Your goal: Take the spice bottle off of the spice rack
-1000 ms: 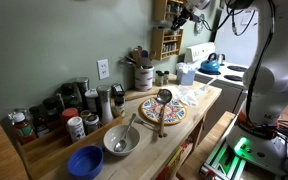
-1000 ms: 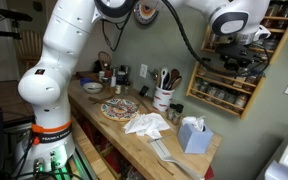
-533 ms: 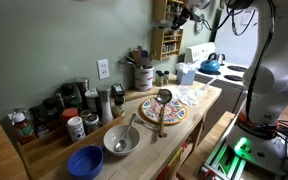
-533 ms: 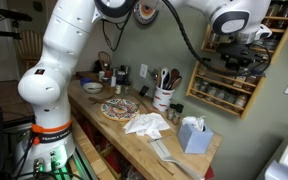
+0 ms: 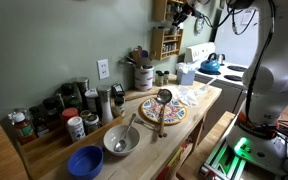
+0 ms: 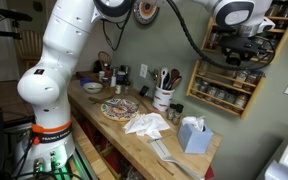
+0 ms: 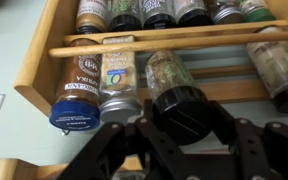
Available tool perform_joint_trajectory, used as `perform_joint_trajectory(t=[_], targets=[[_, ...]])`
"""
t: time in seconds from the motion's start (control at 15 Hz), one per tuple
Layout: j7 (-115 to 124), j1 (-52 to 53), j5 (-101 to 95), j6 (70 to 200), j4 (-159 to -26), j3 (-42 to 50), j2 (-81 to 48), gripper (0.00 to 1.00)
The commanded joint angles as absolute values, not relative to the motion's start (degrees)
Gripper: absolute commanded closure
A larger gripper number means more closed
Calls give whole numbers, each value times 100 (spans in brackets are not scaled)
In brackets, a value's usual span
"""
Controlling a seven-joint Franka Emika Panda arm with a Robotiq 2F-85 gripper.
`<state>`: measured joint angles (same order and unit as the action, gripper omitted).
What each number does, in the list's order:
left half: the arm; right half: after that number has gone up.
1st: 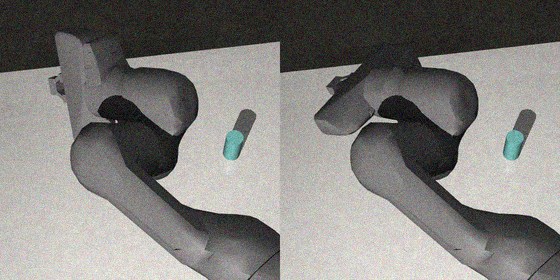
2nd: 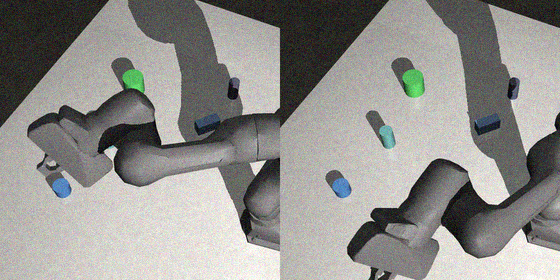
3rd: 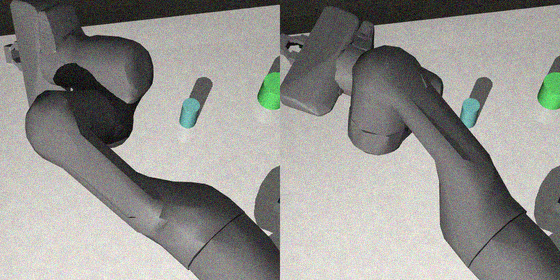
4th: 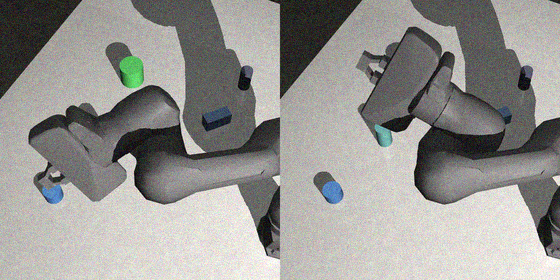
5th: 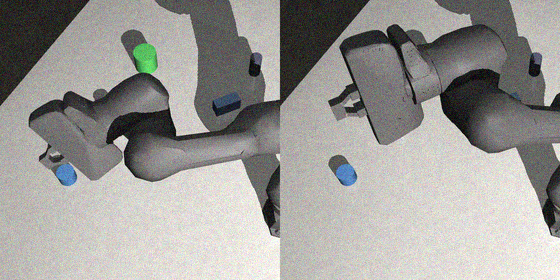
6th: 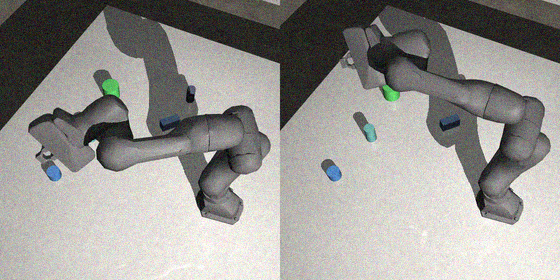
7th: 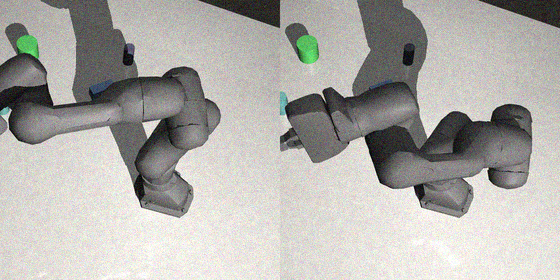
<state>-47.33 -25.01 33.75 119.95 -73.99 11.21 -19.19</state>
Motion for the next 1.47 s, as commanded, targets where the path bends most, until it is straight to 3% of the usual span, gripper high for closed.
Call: perform_joint_trajectory(t=[0.0,0.53,1.0,1.4], targets=[[-4757,-2584,3365,11637,-7289,1159,-1833,69],[-5012,-2961,4015,11283,-7772,1151,-1277,69],[-4981,-2876,3448,10808,-8712,1209,-546,69],[-4979,-2360,2712,11486,-10085,1295,223,69]])
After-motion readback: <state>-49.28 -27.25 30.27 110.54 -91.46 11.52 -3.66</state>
